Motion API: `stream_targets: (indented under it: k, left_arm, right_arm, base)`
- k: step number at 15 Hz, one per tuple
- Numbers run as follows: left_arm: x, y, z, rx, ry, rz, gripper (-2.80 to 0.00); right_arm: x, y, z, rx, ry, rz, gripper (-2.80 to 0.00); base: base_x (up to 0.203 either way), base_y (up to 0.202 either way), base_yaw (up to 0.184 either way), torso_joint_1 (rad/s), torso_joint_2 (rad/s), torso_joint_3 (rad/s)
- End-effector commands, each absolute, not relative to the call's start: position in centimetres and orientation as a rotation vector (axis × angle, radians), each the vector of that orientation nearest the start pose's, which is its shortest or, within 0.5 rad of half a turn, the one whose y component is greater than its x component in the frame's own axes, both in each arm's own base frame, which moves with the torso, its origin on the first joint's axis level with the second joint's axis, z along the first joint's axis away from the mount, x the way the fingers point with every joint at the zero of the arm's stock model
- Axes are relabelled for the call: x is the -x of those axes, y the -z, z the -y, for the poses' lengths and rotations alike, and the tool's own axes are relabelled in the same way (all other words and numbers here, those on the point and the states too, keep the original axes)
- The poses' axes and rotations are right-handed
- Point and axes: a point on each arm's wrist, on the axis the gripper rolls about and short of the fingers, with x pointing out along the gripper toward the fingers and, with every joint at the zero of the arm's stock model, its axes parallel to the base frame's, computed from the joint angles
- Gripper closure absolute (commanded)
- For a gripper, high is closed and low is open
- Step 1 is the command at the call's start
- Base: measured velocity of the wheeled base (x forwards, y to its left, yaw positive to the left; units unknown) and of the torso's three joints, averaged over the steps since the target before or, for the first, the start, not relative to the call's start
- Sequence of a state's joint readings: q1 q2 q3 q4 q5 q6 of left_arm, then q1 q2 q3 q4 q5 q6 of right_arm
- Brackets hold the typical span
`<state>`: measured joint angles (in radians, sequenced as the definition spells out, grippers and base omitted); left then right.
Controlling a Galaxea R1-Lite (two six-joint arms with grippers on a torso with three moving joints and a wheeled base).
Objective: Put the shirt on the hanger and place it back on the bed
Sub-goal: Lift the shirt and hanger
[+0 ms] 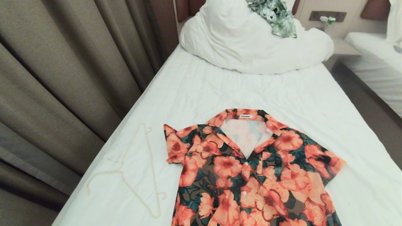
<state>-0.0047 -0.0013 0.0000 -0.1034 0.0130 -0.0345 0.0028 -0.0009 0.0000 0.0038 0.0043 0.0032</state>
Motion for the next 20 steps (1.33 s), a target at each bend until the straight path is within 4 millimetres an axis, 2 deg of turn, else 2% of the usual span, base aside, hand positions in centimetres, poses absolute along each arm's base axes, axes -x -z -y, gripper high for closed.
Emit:
stream_targets:
  k: [1, 20]
  left_arm:
    - [2.01, -7.5, -0.04, 0.036, -0.008, 0.064, 0.0]
    - [2.01, -7.5, -0.04, 0.039, -0.008, 0.064, 0.0]
  right_arm:
    - [2.28, -7.47, 0.0, -0.003, -0.008, -0.003, 0.0]
    - [2.28, -7.46, 0.0, -0.003, -0.008, -0.004, 0.0]
  base:
    - [0.0, 0.0, 0.0, 0.0, 0.0, 0.0]
    - [0.0, 0.0, 0.0, 0.0, 0.0, 0.0]
